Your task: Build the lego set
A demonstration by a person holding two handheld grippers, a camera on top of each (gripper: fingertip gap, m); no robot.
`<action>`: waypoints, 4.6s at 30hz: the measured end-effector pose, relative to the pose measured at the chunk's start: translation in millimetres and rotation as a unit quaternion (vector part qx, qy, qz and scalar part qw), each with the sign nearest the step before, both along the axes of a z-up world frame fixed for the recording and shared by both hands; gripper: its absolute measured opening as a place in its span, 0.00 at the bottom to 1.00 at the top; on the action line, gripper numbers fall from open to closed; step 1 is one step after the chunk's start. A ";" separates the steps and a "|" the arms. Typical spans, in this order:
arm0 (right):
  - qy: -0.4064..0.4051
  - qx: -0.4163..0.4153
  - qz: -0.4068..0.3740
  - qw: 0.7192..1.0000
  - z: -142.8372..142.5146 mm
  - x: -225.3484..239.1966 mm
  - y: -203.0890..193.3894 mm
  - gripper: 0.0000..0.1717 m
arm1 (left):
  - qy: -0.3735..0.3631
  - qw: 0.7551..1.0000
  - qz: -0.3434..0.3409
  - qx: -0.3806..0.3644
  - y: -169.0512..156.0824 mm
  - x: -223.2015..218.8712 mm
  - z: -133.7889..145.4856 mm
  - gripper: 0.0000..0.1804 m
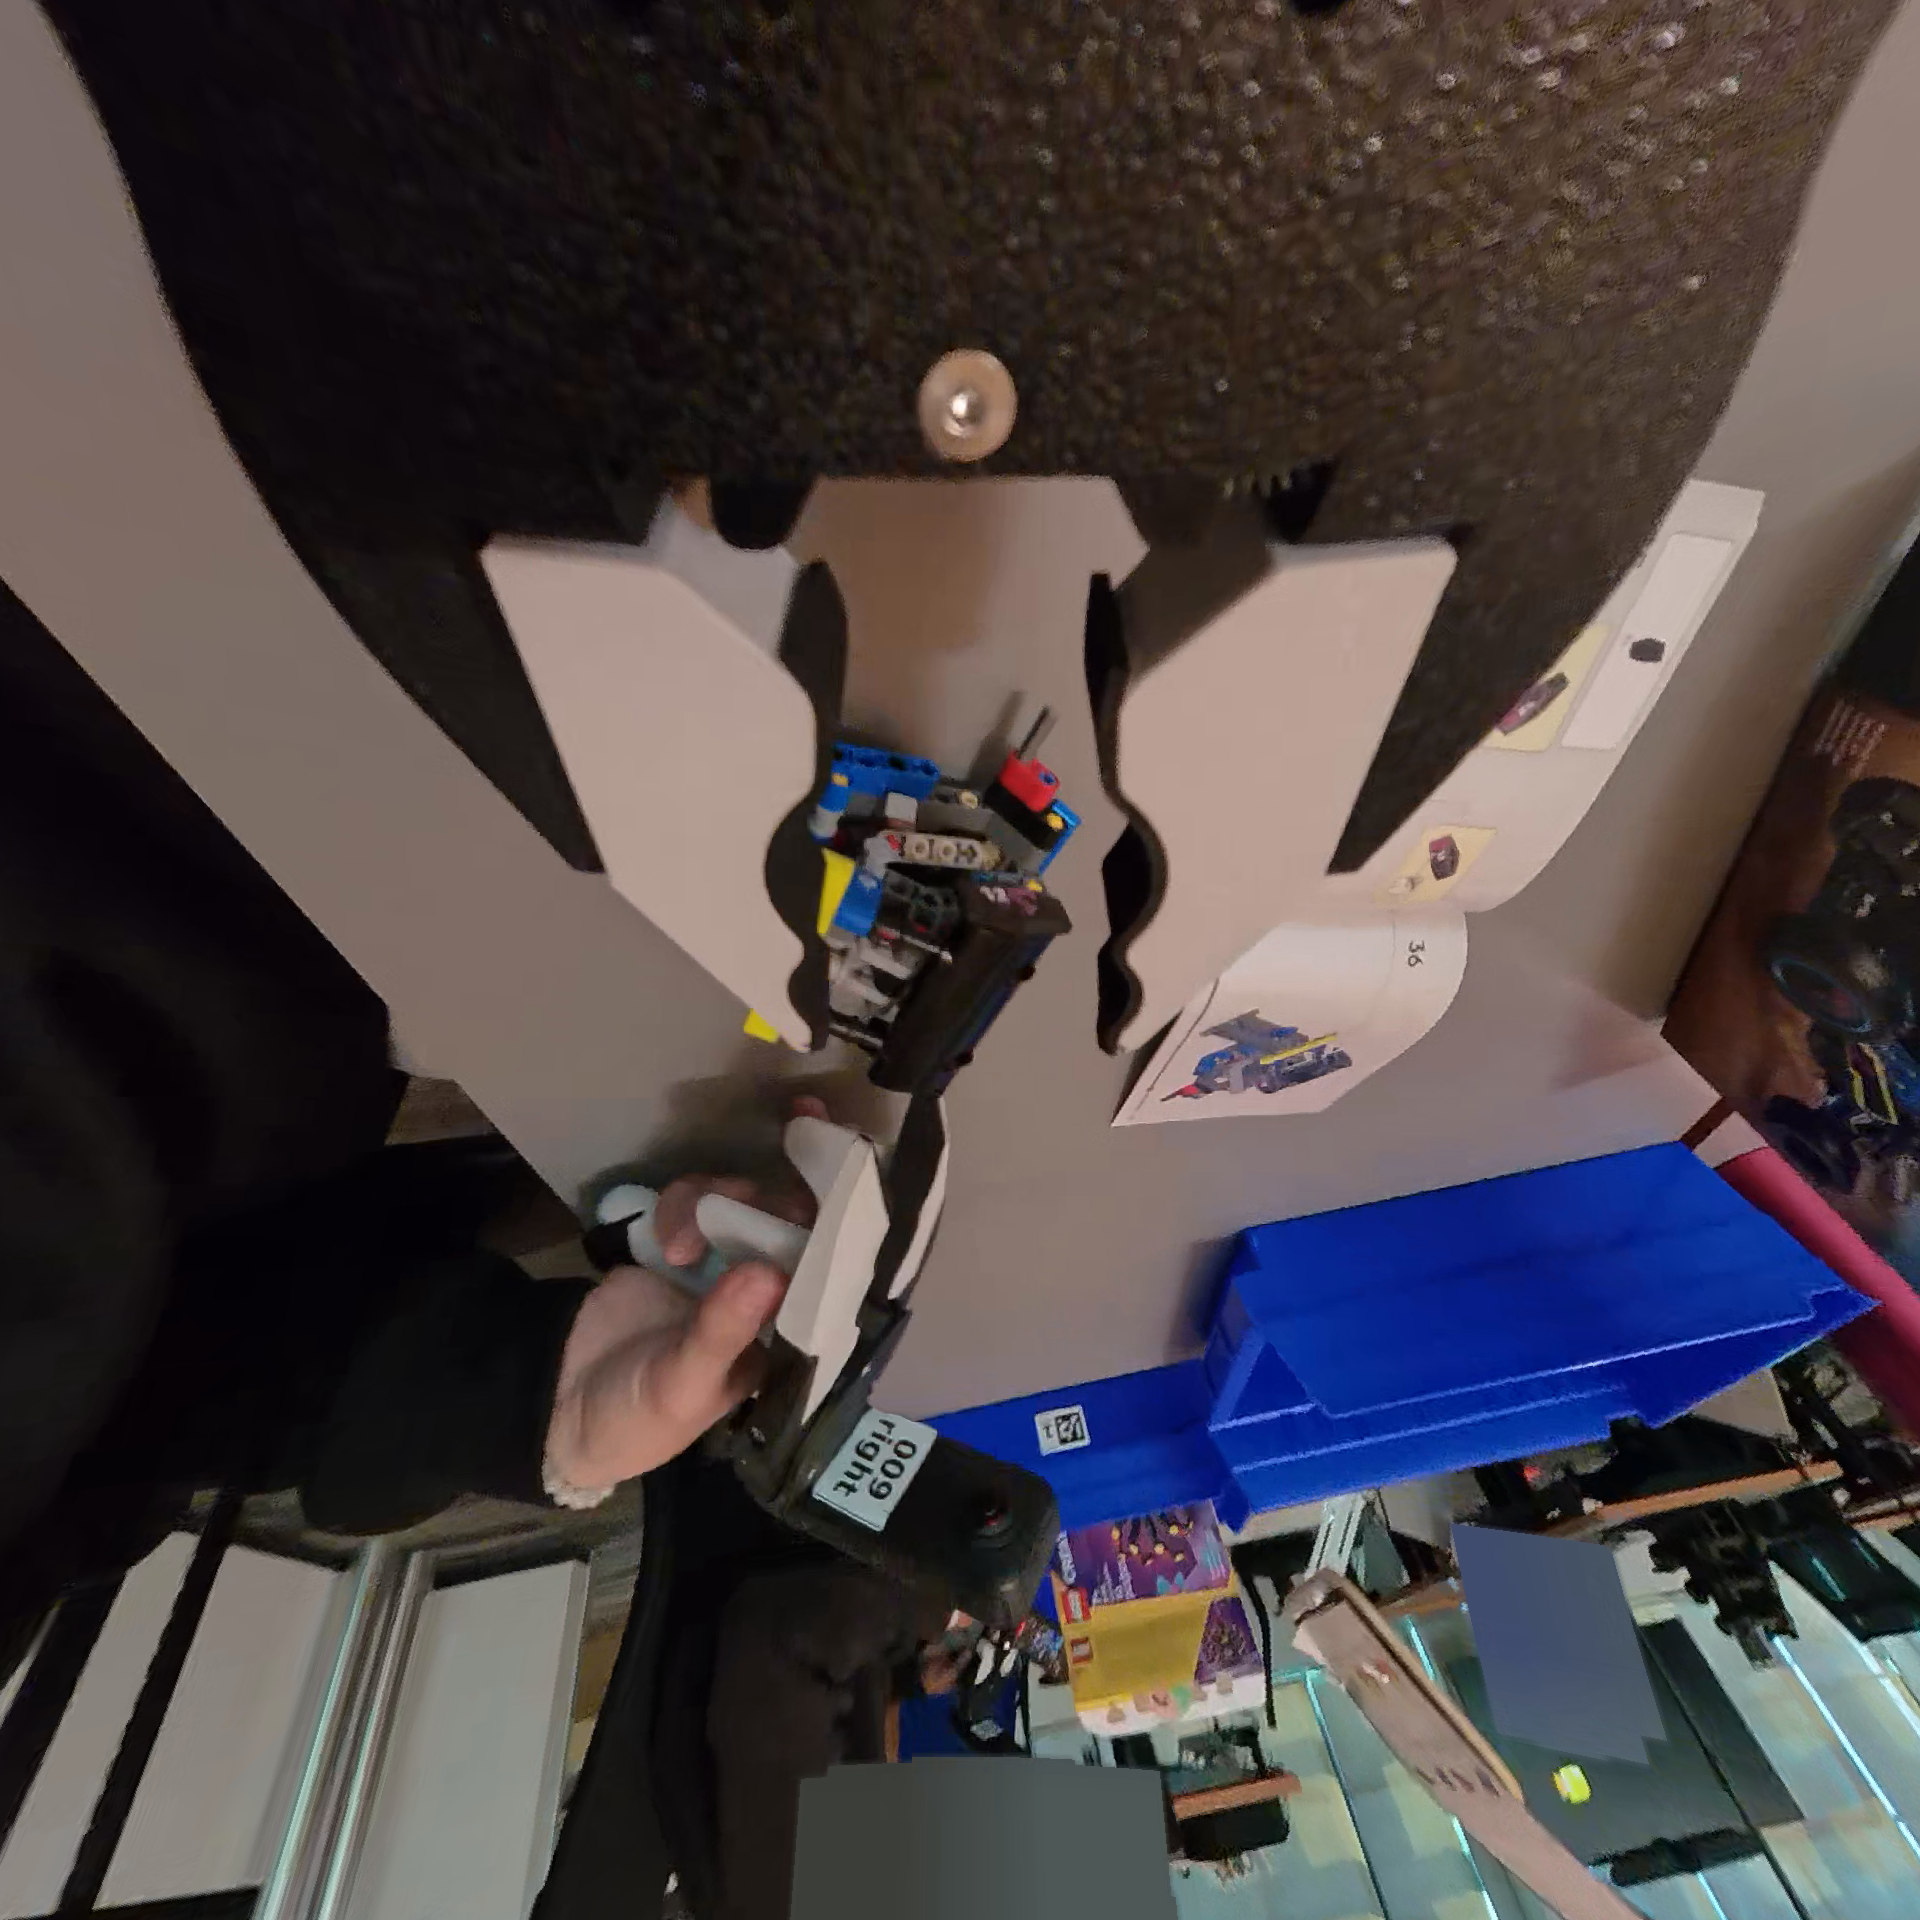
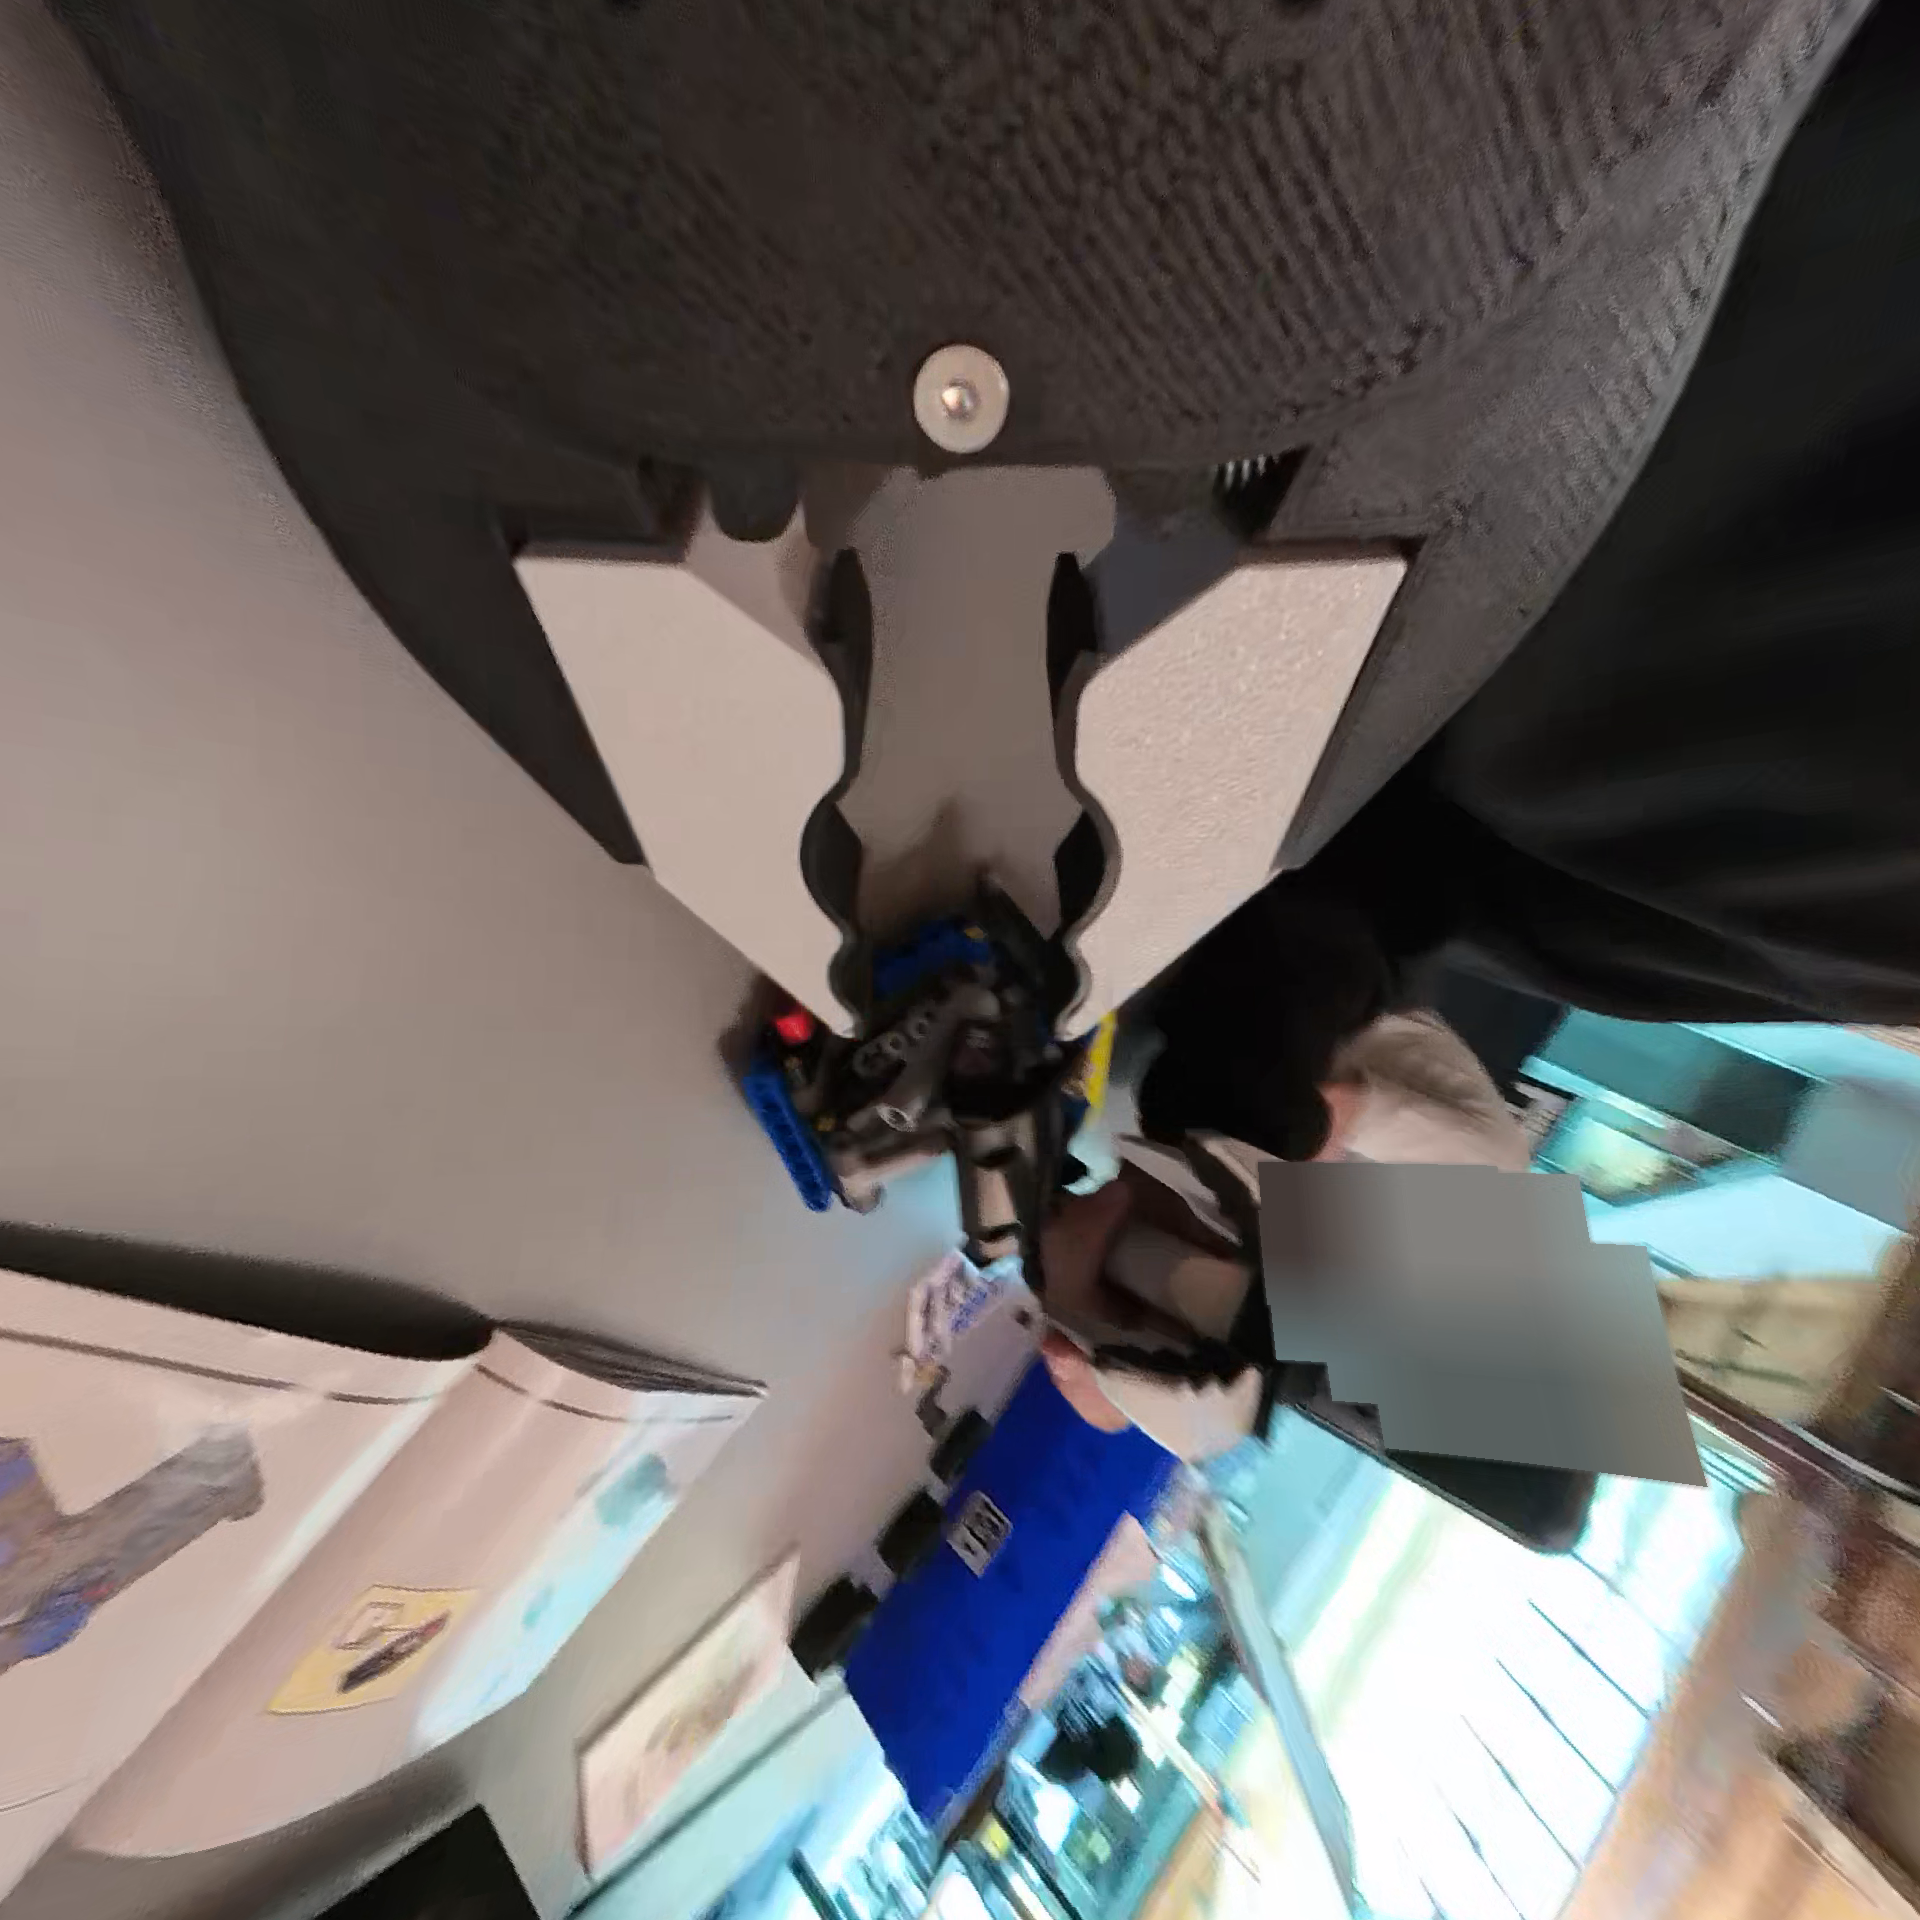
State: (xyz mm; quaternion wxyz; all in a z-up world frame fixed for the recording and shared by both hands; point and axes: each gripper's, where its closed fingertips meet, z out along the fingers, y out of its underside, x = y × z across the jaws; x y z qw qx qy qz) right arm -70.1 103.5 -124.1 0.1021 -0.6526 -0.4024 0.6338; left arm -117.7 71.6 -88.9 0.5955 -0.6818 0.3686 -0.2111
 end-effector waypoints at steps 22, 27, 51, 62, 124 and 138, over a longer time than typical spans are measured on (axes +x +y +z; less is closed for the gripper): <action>-0.002 -0.108 -0.033 0.994 -2.6 -23.6 -16.9 0.16 | 0.182 0.983 0.039 0.007 10.5 10.7 -29.7 0.06; 0.001 -0.139 -0.052 0.989 -4.0 -33.5 -17.9 0.14 | 0.187 0.981 0.049 0.024 11.2 6.7 -28.7 0.06; 0.041 -0.263 -0.068 0.961 8.5 -14.1 -8.8 0.00 | 0.218 0.971 0.050 0.083 9.6 14.8 -28.8 0.03; 0.028 -0.131 -0.087 0.987 7.0 -12.3 -14.1 0.21 | 0.220 0.970 0.048 0.097 11.9 23.2 -29.1 0.03; 0.110 0.545 0.055 0.830 2.1 7.9 -7.8 0.29 | 0.271 0.959 0.050 0.062 33.5 49.3 -28.1 0.03; 0.127 0.561 0.016 0.818 9.8 19.2 3.0 0.28 | 0.193 0.979 0.066 0.001 30.8 53.1 -24.4 0.05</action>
